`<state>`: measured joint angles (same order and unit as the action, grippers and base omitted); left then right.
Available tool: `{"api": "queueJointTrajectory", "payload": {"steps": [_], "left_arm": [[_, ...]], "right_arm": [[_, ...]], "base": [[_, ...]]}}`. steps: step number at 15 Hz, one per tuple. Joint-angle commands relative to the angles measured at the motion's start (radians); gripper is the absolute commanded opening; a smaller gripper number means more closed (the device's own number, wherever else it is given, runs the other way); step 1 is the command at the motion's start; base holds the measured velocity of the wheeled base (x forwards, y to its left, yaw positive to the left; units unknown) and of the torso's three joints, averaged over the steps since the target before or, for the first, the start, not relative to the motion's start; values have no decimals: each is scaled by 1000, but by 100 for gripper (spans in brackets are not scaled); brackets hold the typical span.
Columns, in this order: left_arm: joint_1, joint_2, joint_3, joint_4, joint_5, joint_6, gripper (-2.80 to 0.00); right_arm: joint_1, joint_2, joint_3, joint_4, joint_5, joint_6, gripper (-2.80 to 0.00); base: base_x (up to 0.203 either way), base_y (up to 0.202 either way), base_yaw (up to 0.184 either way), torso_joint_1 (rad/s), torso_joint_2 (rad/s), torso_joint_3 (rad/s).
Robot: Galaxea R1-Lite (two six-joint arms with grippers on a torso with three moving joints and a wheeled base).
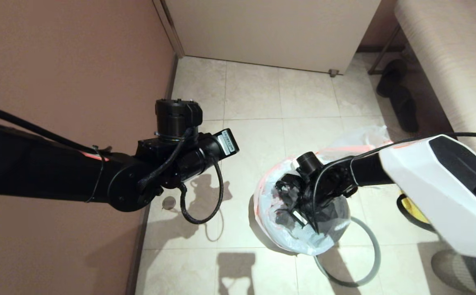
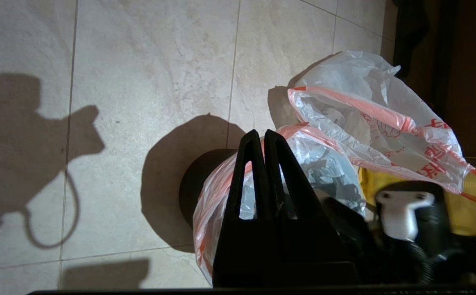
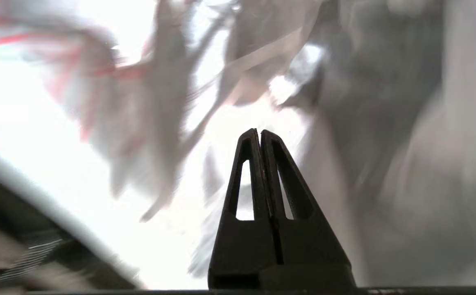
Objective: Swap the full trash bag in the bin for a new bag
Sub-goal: Put the new garbage bag on the trash can, then place the trash can ring on the trash can
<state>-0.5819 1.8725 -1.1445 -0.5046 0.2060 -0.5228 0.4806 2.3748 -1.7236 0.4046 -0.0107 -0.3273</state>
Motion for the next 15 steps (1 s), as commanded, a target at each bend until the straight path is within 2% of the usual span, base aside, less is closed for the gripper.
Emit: {"api": "queueJointTrajectory", "payload": {"steps": [1,3,4,5,6,7,9,11,13,14,15], "left_arm": [[2,13,-1,-3,0,-5,-280],[3,59,-4,-3,-4,-8,-280],[3,94,-4,-5,-7,-9,-280],[3,142,-5,-13,-11,-10,-280],[3,203,-8,-30,-14,-10,-280],[5,266,-22,-45,-16,-11,-280],[11,402,-53,-60,-19,-16,-280],[1,415,-30,-70,-21,-30,-280],[-6,411,-15,-75,-20,-39,-280],[-9,428,-7,-76,-21,-41,-280],[-11,414,5,-77,-25,-43,-280]], "right_arm": [[6,-193,162,-45,12,92,-280],[9,-331,378,-188,30,177,-280],[1,-389,438,-251,33,243,-280],[-30,-420,462,-293,35,338,-280],[-80,-421,466,-312,34,399,-280],[-113,-401,457,-319,33,424,-280],[-243,-328,426,-322,23,435,-280],[-329,-313,496,-328,-70,434,-280],[-401,-221,515,-363,-116,419,-280],[-454,-170,516,-405,-125,399,-280],[-501,-133,519,-446,-133,345,-280]], "base": [[0,0,0,0,0,0],[0,0,0,0,0,0],[0,0,0,0,0,0],[0,0,0,0,0,0],[0,0,0,0,0,0],[0,0,0,0,0,0],[0,0,0,0,0,0],[0,0,0,0,0,0],[0,0,0,0,0,0],[0,0,0,0,0,0],[0,0,0,0,0,0]]}}
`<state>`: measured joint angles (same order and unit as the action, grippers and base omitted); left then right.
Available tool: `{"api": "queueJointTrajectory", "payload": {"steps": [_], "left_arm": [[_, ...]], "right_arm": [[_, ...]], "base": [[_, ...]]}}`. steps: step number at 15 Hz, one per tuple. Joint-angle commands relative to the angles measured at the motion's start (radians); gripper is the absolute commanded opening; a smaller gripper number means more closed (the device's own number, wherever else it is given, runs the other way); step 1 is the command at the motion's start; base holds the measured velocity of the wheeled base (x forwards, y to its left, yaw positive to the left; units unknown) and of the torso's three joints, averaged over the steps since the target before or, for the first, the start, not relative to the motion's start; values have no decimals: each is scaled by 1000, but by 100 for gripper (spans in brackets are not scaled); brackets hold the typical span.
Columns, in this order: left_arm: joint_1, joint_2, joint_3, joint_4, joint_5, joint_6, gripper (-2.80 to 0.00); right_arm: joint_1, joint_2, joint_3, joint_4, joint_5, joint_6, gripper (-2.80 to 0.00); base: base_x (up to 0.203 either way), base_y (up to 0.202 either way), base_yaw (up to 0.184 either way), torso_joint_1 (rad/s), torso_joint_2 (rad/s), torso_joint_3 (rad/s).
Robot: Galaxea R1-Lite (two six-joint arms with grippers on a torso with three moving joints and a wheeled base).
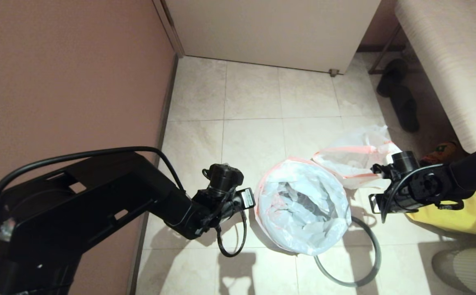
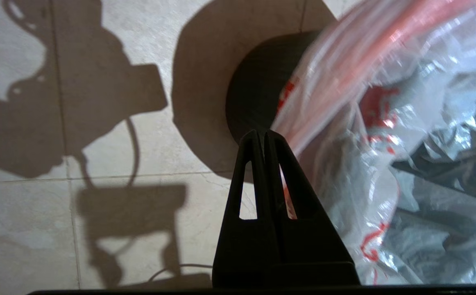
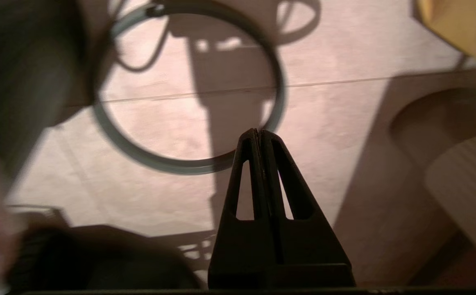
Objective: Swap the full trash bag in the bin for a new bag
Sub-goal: Place the trash can ring on the trash can
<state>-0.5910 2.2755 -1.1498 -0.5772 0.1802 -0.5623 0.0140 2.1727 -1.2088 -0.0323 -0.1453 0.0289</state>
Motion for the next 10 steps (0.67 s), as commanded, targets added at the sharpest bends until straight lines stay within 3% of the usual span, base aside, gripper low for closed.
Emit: {"api": "queueJointTrajectory", "payload": {"steps": [1,5,10], "left_arm": [[-2,12,10,-5,0,-5,-280],[40,16,-7,-6,5,-4,-280],[57,9,16,-56,-19,-3,-280]], "right_arm": [[-62,83,6,-27,-17,-67,-280],[-115,183,-9,-49,-31,-137,-280],[-216,448,-102,-272,-92,-327,-280]], "base": [[0,0,0,0,0,0],[0,0,0,0,0,0],[0,0,0,0,0,0]]}}
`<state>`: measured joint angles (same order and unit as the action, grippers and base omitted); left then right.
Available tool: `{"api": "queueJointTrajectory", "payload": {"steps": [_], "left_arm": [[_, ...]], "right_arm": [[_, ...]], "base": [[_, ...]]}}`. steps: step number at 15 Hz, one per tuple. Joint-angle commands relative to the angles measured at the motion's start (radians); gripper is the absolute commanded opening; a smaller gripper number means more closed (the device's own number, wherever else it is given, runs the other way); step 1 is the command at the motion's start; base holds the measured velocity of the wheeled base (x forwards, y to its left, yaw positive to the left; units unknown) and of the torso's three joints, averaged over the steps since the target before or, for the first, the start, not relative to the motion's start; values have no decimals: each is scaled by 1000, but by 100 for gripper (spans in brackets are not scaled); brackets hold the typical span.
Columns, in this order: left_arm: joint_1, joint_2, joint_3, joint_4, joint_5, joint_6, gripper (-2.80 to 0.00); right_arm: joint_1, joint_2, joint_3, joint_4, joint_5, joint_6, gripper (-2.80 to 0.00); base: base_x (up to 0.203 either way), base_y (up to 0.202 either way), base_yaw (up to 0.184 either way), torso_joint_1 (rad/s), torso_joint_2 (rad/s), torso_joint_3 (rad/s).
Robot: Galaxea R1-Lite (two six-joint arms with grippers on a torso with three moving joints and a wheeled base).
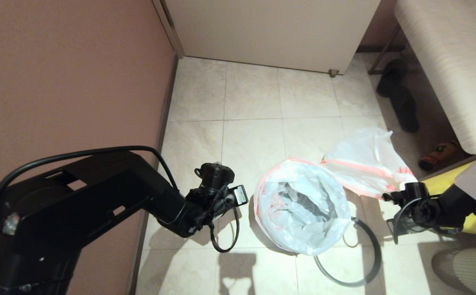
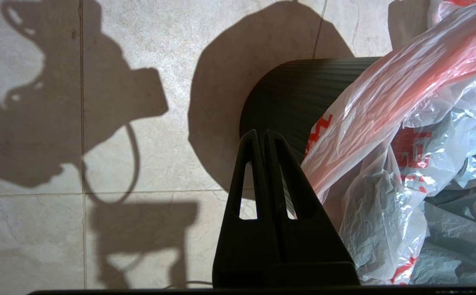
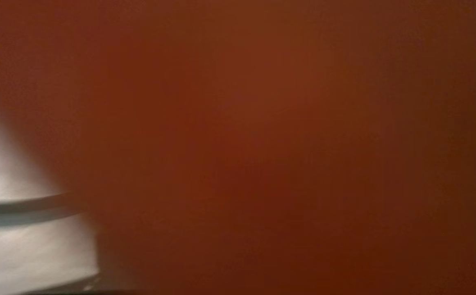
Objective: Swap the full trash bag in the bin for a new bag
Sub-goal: Place the trash can ring on the trash can
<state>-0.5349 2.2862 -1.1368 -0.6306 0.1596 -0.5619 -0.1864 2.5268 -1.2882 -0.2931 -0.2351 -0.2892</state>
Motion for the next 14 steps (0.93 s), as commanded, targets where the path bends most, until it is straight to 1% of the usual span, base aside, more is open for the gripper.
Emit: {"api": "queueJointTrajectory", "payload": {"steps": [1,2,7,10,14], "left_arm": [[-2,-4,6,-3,1,-4,-280],[-9,-5,14,-3,1,-4,-280],[-24,4,15,-3,1,-1,-280],[-27,7,15,-3,3,0,-280],[-27,13,14,-3,5,2,-280]], "right_arm": [[-28,130,-56,-27,1,-39,-280],[-34,150,-62,-33,26,-68,0],[-40,219,-73,-51,152,-70,0],[-41,270,-122,-52,209,-75,0],[-35,337,-176,-51,221,-83,0]], "base": [[0,0,0,0,0,0],[0,0,0,0,0,0],[0,0,0,0,0,0],[0,0,0,0,0,0],[0,0,0,0,0,0]]}}
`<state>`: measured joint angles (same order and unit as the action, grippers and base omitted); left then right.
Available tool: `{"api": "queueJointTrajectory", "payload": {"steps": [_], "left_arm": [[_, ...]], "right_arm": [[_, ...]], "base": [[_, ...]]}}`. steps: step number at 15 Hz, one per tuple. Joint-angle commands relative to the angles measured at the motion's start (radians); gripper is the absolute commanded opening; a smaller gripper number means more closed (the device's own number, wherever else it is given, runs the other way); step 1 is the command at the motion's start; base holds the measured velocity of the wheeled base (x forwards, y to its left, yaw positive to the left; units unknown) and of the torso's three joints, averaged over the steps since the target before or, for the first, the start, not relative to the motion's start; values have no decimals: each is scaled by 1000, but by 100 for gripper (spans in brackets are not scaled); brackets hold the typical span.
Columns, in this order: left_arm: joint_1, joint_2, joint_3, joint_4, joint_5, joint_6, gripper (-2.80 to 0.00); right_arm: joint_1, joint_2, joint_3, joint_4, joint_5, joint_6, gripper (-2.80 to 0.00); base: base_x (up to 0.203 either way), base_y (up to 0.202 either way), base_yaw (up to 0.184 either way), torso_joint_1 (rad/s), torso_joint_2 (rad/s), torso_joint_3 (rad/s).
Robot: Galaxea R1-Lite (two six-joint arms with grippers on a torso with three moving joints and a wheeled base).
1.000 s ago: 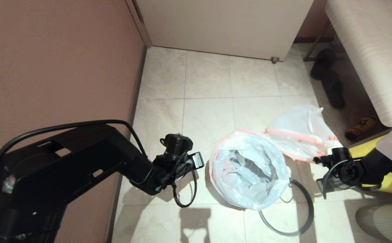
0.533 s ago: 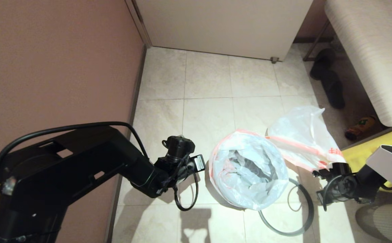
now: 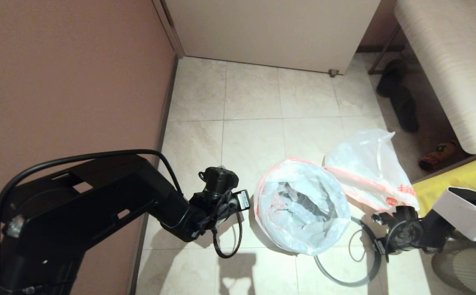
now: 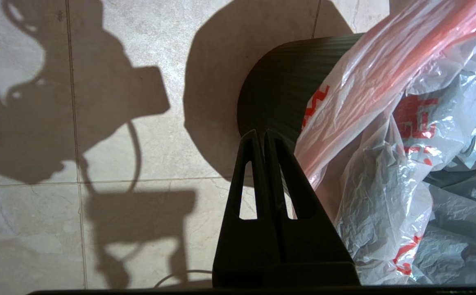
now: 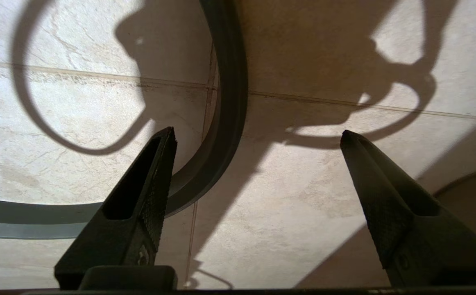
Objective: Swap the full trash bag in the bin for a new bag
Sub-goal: Place the trash can ring on the trash can
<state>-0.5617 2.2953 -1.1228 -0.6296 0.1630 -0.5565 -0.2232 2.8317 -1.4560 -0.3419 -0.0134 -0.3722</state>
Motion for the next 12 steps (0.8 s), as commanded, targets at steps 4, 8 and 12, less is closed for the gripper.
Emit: {"api": "queueJointTrajectory", "payload": {"steps": [4,8,12], "left_arm": [[0,6,0,-4,3,-2,-280],[0,10,0,-5,3,0,-280],[0,12,0,-4,4,1,-280]], "right_arm": [[4,72,-38,3,44,-26,0],[-4,114,-80,6,81,-59,-280],[-5,153,-110,14,84,-57,-280]], "base": [[0,0,0,0,0,0],[0,0,0,0,0,0],[0,0,0,0,0,0]]}}
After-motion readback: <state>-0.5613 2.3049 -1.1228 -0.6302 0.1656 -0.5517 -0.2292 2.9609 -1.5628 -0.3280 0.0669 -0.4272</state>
